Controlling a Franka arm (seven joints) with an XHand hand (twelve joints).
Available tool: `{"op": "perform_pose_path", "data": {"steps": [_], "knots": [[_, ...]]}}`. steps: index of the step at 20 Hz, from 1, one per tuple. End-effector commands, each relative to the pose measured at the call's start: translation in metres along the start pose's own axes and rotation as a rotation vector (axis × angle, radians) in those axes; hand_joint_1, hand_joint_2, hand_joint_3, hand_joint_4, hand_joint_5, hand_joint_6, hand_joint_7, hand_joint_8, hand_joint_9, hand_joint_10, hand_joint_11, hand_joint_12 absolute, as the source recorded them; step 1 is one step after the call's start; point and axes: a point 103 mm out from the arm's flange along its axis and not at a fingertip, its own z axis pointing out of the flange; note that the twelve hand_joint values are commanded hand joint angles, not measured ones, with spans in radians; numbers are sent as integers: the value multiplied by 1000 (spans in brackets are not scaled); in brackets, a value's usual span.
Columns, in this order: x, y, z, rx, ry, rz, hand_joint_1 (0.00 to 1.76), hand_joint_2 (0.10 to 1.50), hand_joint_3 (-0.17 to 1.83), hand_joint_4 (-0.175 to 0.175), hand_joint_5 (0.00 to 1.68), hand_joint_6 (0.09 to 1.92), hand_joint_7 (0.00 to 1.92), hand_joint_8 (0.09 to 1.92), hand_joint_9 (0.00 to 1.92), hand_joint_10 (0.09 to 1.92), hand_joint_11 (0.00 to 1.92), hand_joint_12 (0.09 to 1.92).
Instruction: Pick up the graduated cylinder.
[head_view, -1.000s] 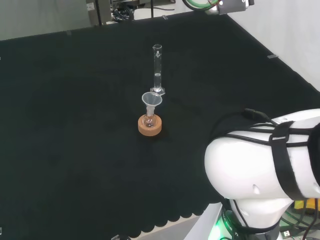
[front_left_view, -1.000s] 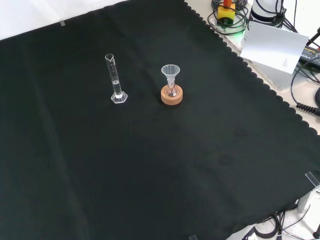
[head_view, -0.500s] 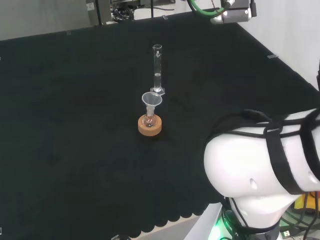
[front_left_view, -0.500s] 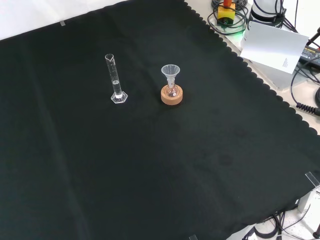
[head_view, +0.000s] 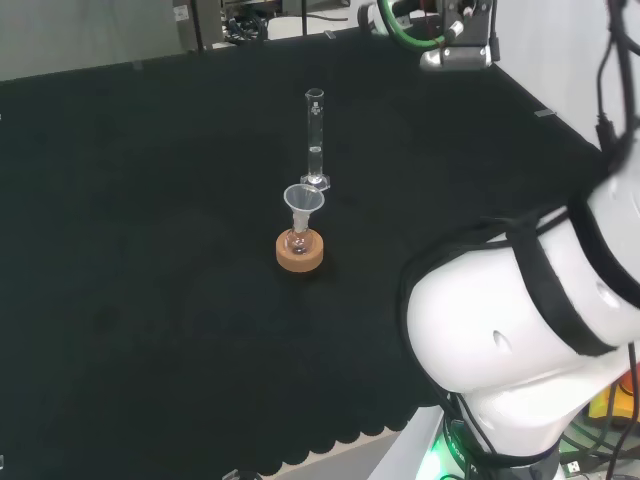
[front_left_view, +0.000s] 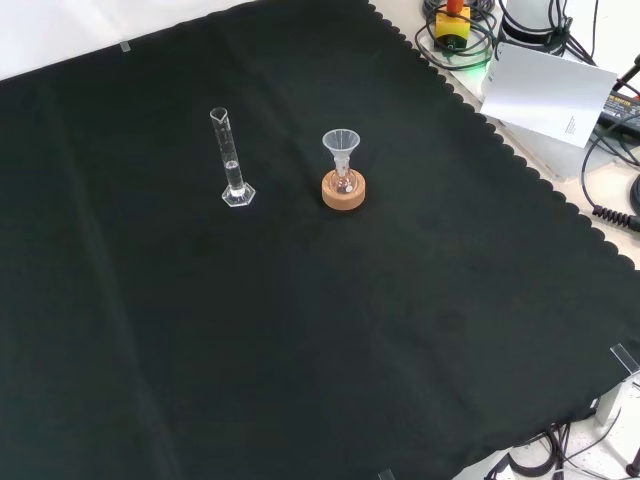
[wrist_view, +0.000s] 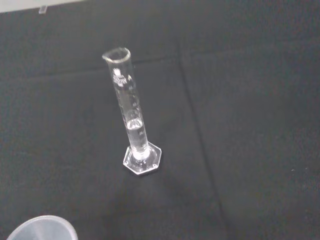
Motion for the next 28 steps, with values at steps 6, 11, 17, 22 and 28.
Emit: {"op": "perform_pose_path", "data": {"steps": [6,11,17,22,28], "knots": [[-9,82,66,-46,74,-63,386,1293,-35,-13,233,87,66,480,494,87,112,1369],[-3,90,90,-38,116,-70,444,1267,-61,-15,239,87,83,498,497,152,143,1363],[-4,97,112,-23,154,-89,509,1276,-169,-18,255,87,94,537,369,547,172,1365],[-5,102,131,-6,199,-121,558,1250,-175,-19,273,87,128,560,373,589,192,1366],[-7,107,156,7,251,-152,621,1205,-175,-20,293,87,200,600,401,610,227,1365]]}}
